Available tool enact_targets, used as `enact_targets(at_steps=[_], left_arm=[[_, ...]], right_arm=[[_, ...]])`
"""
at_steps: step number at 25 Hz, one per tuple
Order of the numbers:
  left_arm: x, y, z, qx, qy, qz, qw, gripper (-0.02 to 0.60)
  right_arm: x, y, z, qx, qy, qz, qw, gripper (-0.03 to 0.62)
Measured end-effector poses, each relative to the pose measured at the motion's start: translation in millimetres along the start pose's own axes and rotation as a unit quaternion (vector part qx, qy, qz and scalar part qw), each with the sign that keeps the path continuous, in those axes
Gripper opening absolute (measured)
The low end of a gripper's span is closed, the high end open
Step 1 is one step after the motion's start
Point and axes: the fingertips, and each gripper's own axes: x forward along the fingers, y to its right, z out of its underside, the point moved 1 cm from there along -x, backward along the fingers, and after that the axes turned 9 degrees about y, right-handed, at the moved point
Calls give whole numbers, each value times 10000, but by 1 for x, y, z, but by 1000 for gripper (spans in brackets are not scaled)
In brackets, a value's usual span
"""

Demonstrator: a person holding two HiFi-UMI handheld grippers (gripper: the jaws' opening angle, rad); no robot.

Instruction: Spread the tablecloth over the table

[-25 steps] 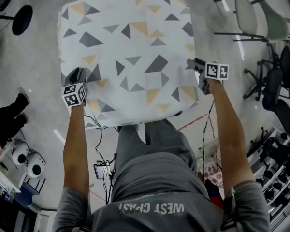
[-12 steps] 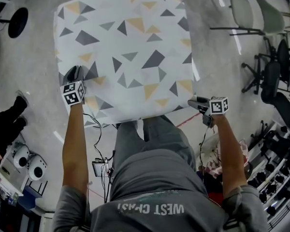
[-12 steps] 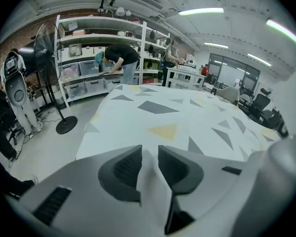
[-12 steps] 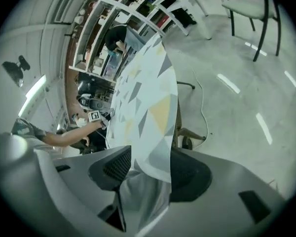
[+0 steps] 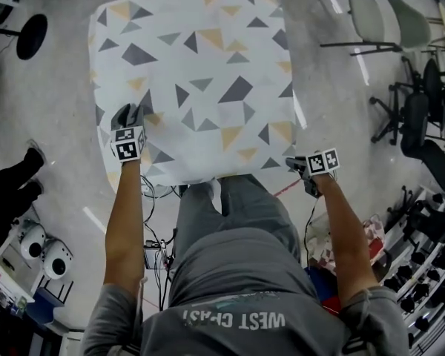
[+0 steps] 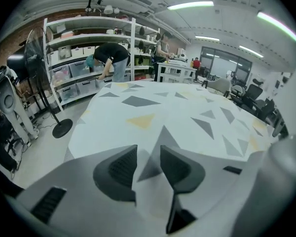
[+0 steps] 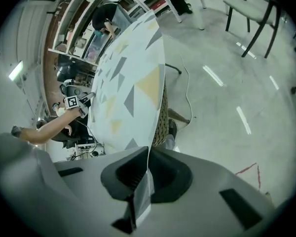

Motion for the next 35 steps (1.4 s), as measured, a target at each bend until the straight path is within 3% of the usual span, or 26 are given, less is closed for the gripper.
enact_targets(at_steps=[5,10,14,16,20,22,26,29,35], left_arm=[[-20,43,16,94,142,28,9999,124],[-59,90,13,41,436,348,9984,124],[-87,122,-2,127,634,705,9954,124],[-103,133,-16,210,809,842,9929,124],[-140,142,-54,287,1277,972,9866,123],[-159,145,-75,331,1519,1041,9824,123],[-202,151,-116,320,1963,1179,9729,123],[-238,155,-145,298,2290,1227,9652,123],[-305,169,-198,357,2868,1337,9480,120]], right_arm=[[-1,18,5,199,88,268,9994,12],[11,16,6,176,44,326,9993,14],[8,20,4,-158,135,920,9955,70],[0,21,1,-443,289,1361,9893,118],[-38,17,-11,-815,728,2456,9632,122],[-56,-1,-22,-1095,1108,2682,9507,118],[-78,-84,-50,-1650,2008,2104,9424,77],[-93,-162,-68,-2233,2598,1543,9267,41],[-145,-328,-96,-3330,3875,481,8583,12]])
